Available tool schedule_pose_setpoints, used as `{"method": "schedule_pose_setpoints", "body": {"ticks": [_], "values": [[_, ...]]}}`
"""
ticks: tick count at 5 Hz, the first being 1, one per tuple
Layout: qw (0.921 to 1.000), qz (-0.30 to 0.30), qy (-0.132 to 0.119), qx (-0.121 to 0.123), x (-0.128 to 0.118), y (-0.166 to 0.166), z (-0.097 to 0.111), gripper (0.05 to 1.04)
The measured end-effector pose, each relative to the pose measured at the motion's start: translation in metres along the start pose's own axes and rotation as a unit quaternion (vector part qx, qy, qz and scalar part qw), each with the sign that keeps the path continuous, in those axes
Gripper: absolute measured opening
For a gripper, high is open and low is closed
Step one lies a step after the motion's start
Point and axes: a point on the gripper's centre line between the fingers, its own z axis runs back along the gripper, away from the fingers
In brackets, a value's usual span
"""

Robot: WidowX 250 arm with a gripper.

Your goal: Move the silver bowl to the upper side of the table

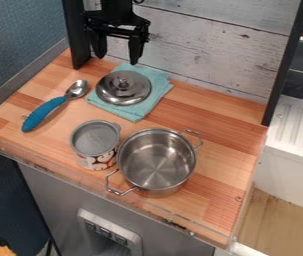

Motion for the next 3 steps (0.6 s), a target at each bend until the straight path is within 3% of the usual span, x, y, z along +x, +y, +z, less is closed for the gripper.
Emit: {"method": "schedule_pose_setpoints", "body": {"ticks": [1,2,3], "values": [[0.9997,-0.001,0.025,-0.004,-0.009,-0.002,-0.017,1.001],[0.9983,-0.036,0.043,-0.018,-0.040,-0.013,-0.023,1.001],[0.9959,-0.078,0.034,-0.029,-0.065,-0.025,-0.009,1.001]]}}
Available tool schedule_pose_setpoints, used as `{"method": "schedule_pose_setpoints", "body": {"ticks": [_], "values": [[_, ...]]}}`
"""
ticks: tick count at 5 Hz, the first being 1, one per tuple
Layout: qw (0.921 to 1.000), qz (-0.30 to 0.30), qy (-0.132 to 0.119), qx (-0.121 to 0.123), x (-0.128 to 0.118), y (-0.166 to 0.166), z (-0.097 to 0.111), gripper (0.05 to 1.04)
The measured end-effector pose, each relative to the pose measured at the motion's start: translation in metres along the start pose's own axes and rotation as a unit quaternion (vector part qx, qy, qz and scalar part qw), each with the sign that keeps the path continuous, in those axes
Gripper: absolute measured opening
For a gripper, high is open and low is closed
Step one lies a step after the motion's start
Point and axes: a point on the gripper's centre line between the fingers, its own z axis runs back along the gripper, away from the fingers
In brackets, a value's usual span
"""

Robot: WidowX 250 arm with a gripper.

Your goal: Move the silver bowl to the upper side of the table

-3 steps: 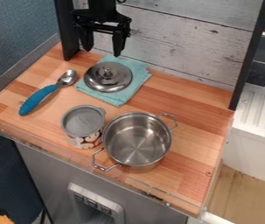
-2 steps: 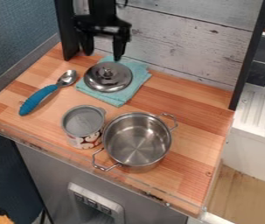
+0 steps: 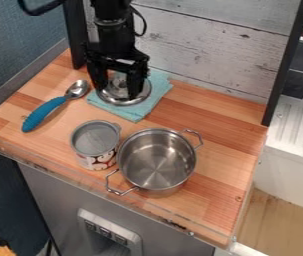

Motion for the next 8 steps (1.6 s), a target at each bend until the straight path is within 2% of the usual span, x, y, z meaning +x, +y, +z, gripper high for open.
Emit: {"method": "schedule_pose_setpoints", "body": {"ticks": [1,2,3,4,5,6,7,8], "values": [[0.9979,-0.064,-0.006,-0.012,-0.031,-0.021,0.010,1.001],[0.9921,-0.124,-0.007,-0.019,-0.054,-0.044,0.013,1.001],[0.9880,-0.153,-0.009,-0.018,-0.056,-0.058,0.008,1.001],[0.9856,-0.169,-0.008,-0.003,-0.051,-0.060,0.000,1.001],[0.9786,-0.205,-0.003,0.013,-0.043,-0.064,-0.010,1.001],[0.9765,-0.214,0.010,0.019,-0.043,-0.062,-0.023,1.001],[0.9762,-0.215,0.017,0.019,-0.041,-0.061,-0.033,0.943],[0.9773,-0.209,0.027,0.019,-0.038,-0.060,-0.044,0.695]]}}
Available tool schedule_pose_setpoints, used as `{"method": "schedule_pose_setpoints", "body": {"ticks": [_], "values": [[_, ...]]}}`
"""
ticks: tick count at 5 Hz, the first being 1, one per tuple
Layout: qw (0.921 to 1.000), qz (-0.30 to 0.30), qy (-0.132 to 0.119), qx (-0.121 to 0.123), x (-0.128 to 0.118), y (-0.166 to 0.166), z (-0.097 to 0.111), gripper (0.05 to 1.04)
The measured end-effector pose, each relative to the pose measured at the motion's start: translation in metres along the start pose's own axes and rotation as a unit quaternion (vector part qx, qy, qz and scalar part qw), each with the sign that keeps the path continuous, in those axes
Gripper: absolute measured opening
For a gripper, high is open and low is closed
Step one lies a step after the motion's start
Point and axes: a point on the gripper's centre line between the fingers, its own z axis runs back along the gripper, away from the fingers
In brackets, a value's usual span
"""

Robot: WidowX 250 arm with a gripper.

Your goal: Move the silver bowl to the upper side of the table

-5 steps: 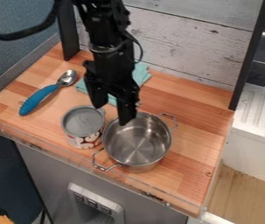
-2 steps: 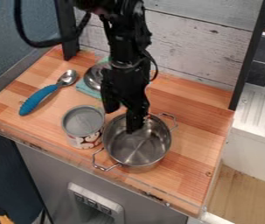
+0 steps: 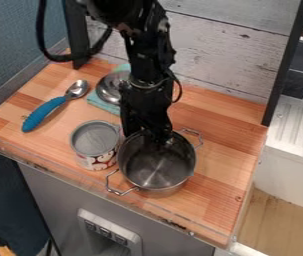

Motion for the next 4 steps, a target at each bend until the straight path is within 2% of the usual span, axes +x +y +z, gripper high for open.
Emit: {"method": "schedule_pose_setpoints", "body": {"ticks": [1,2,3,4], "values": [[1.0000,-0.003,-0.004,-0.003,0.001,0.000,0.000,0.394],[0.9999,0.002,-0.006,-0.013,-0.002,0.001,0.002,0.170],[0.9996,-0.003,-0.024,-0.013,-0.004,0.005,0.017,0.083],[0.9991,0.011,-0.030,-0.026,-0.006,0.006,0.026,0.077]]}}
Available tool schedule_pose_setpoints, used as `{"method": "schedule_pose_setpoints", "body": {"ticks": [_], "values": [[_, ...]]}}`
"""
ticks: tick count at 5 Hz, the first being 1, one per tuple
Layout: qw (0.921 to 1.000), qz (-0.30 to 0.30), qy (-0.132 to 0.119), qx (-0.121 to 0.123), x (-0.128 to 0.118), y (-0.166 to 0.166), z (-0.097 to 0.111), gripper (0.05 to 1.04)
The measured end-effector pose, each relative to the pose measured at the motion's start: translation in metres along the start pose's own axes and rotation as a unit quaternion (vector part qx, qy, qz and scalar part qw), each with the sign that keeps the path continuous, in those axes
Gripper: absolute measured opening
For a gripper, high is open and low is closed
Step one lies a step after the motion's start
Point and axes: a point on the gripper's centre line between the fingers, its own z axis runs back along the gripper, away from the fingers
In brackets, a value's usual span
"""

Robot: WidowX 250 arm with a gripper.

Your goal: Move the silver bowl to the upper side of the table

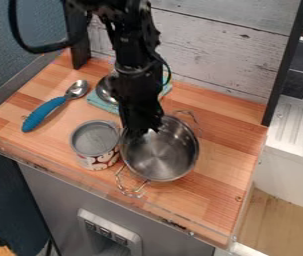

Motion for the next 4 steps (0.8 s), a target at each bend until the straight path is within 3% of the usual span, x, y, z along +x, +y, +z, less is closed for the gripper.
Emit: {"method": "schedule_pose_setpoints", "body": {"ticks": [1,2,3,4], "values": [[0.9986,0.041,-0.029,-0.018,0.023,0.006,0.023,0.077],[0.9961,0.074,-0.041,-0.027,0.049,0.015,0.032,0.077],[0.9939,0.104,-0.024,-0.028,0.075,0.028,0.014,0.077],[0.9925,0.121,-0.004,-0.019,0.085,0.037,-0.004,0.077]]}}
